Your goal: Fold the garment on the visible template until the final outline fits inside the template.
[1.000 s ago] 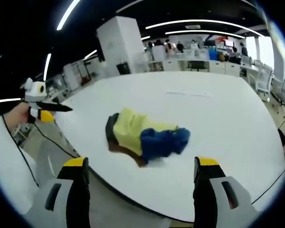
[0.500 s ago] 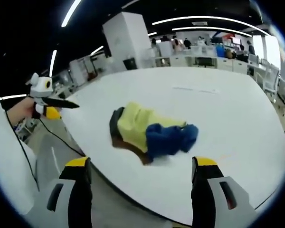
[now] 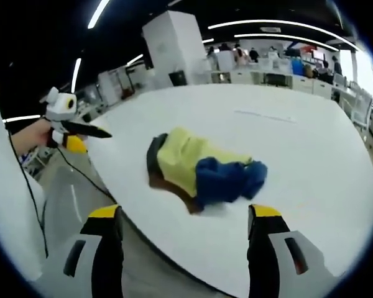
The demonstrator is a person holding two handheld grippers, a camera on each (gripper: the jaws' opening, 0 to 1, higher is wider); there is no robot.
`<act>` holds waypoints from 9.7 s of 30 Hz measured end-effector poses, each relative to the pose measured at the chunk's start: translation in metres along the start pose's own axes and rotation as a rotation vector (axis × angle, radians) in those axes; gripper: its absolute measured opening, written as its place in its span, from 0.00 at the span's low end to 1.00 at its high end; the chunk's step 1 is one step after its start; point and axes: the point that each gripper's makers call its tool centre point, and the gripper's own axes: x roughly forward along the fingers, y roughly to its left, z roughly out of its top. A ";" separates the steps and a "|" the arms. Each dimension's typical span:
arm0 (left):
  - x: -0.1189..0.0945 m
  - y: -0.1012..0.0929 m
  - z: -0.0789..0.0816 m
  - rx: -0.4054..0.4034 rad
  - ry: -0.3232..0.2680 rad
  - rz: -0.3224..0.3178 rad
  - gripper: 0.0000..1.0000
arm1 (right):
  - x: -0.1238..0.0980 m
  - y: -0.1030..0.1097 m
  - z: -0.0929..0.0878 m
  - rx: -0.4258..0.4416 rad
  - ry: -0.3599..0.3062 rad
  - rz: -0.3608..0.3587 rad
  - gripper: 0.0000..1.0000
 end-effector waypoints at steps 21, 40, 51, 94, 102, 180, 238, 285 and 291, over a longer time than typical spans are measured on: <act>0.027 0.009 -0.021 0.025 0.078 -0.001 0.79 | 0.021 -0.004 -0.014 -0.062 0.018 0.010 0.70; 0.047 0.015 -0.033 0.082 0.113 -0.005 0.71 | 0.044 0.001 -0.028 -0.115 0.065 0.042 0.57; 0.059 0.015 -0.039 0.101 0.136 -0.009 0.64 | 0.048 -0.003 -0.032 -0.205 0.097 0.043 0.51; 0.098 0.031 -0.043 0.216 0.176 -0.027 0.42 | 0.093 -0.016 -0.050 -0.319 0.220 0.105 0.30; 0.108 0.036 -0.051 0.181 0.186 -0.029 0.39 | 0.100 -0.022 -0.055 -0.268 0.221 0.108 0.28; 0.093 0.025 -0.023 0.055 0.069 -0.033 0.00 | 0.085 -0.009 -0.005 -0.213 0.079 0.055 0.02; -0.021 -0.029 0.111 0.159 -0.308 -0.030 0.00 | -0.022 0.035 0.136 -0.286 -0.298 -0.072 0.02; -0.116 -0.091 0.184 0.344 -0.553 -0.046 0.00 | -0.128 0.080 0.229 -0.435 -0.577 -0.192 0.02; -0.134 -0.104 0.180 0.369 -0.573 -0.066 0.00 | -0.144 0.095 0.231 -0.438 -0.602 -0.182 0.02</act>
